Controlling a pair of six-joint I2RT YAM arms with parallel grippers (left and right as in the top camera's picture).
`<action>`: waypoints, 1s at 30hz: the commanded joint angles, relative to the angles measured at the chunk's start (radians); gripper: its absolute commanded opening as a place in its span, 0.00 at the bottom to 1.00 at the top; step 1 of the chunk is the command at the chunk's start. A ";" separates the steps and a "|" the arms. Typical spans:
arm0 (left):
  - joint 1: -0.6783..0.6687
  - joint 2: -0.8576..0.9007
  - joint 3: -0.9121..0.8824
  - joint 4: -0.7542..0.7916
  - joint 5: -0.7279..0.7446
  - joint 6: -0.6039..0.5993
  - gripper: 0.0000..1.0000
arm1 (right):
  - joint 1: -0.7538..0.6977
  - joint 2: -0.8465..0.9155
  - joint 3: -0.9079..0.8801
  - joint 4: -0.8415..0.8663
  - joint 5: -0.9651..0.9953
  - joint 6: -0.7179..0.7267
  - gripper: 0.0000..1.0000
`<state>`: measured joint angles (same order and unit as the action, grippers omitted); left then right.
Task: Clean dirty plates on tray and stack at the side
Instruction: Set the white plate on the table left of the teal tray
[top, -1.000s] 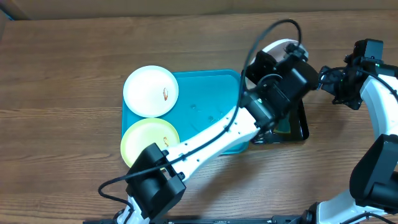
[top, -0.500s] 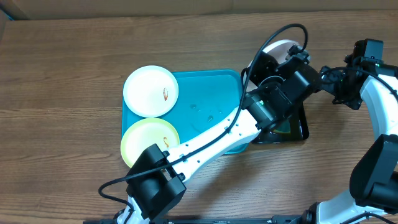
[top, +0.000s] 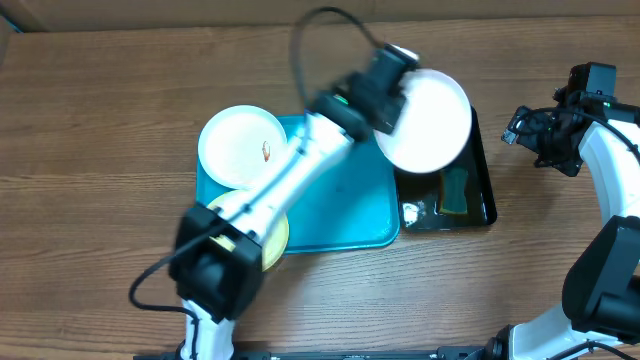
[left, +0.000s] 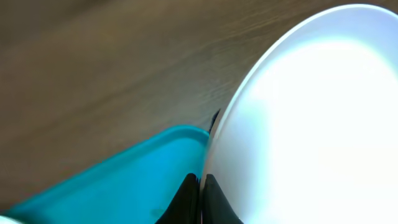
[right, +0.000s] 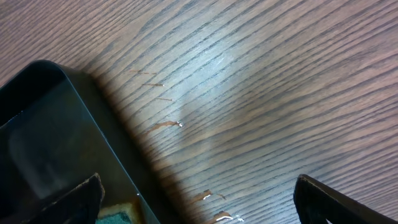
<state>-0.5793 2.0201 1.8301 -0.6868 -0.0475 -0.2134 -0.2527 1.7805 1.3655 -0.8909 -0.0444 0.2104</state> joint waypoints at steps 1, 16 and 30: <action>0.180 -0.053 0.038 -0.044 0.379 -0.168 0.04 | 0.001 0.001 0.026 0.003 0.010 0.010 1.00; 0.934 -0.053 0.038 -0.473 0.417 -0.208 0.04 | 0.001 0.001 0.026 0.003 0.010 0.010 1.00; 1.214 -0.052 -0.029 -0.499 0.077 -0.191 0.04 | 0.001 0.001 0.026 0.003 0.010 0.010 1.00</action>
<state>0.6388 2.0121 1.8332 -1.1988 0.0864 -0.4194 -0.2527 1.7805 1.3655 -0.8909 -0.0441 0.2104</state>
